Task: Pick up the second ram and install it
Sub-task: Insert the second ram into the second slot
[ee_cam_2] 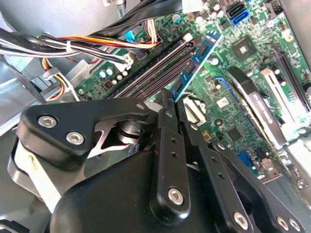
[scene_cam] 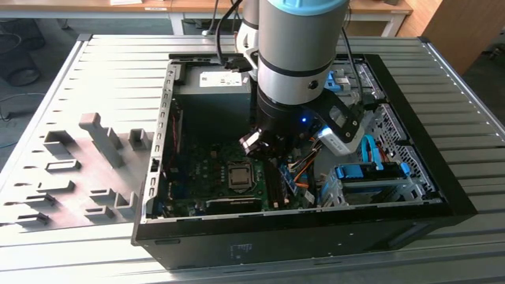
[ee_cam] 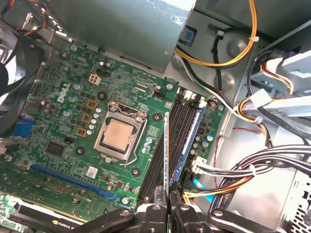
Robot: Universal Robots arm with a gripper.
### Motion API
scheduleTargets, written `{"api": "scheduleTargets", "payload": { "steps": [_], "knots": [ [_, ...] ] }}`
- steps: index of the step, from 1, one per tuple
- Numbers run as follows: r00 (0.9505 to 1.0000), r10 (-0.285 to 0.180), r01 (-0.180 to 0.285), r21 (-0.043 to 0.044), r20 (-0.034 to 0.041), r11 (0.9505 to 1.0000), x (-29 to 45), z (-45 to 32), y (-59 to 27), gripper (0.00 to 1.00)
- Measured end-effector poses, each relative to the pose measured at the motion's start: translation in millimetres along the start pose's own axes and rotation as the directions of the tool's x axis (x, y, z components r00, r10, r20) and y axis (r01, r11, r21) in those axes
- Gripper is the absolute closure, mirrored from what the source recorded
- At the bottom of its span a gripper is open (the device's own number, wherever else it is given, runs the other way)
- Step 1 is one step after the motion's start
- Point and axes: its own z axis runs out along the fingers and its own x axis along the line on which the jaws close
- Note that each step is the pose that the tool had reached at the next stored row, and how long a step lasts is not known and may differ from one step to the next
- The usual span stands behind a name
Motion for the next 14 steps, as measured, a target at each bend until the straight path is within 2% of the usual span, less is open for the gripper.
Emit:
{"api": "scheduleTargets", "payload": {
  "steps": [14],
  "knots": [
    [0.9983, 0.058, -0.058, 0.0039, 0.0015, 0.9983, 0.0, 0.1, 0.0, 0.86]
  ]
}}
